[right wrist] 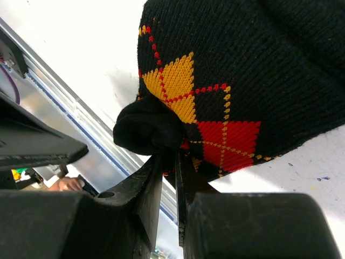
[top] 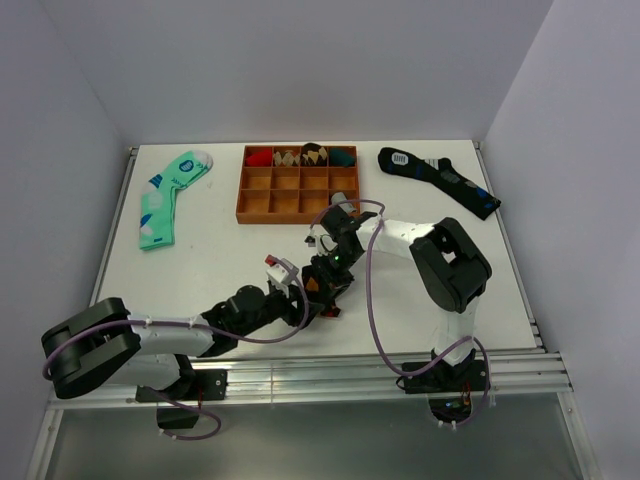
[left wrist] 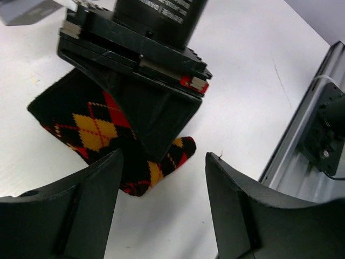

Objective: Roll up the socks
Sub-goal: Roll the sock at the center of the board.

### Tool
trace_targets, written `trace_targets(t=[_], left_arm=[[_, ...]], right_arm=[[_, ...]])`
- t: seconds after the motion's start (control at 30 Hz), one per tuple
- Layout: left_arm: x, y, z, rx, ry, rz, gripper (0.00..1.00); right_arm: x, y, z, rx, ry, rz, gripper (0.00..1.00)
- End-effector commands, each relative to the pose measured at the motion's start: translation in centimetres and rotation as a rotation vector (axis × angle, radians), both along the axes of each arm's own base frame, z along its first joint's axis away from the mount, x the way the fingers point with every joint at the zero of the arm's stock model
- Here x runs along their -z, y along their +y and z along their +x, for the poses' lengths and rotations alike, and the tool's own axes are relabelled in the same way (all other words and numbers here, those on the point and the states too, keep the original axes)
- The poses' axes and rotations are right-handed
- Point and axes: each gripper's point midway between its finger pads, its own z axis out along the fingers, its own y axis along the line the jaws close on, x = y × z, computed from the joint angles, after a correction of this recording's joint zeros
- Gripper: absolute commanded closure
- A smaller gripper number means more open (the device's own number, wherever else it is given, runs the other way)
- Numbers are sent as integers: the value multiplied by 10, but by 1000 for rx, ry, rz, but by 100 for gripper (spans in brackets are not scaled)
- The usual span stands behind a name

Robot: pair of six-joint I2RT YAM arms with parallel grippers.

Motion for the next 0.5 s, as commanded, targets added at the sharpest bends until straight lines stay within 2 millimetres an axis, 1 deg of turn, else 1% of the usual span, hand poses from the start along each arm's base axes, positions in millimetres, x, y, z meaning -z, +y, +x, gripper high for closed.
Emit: trace_targets(t=[0.0,0.03,0.17,0.33,0.47], left_arm=[[-21,-13,-4,66,-32,-52,32],[-19,-17,-7,92,-25,-48,32],[-10,-23,-6,107,-18,-31,32],[-6,-22,0,83,-28,-12,32],[-3,-24,1,84,-29,-5,32]], right_arm=[[5,-7,11,1,-34,-46,79],[5,-7,11,-1,-34,-45,79],[5,-7,11,-2,-33,-45,80],[5,-7,10,-3,-34,-42,80],[4,-7,9,-5,-34,-39,80]])
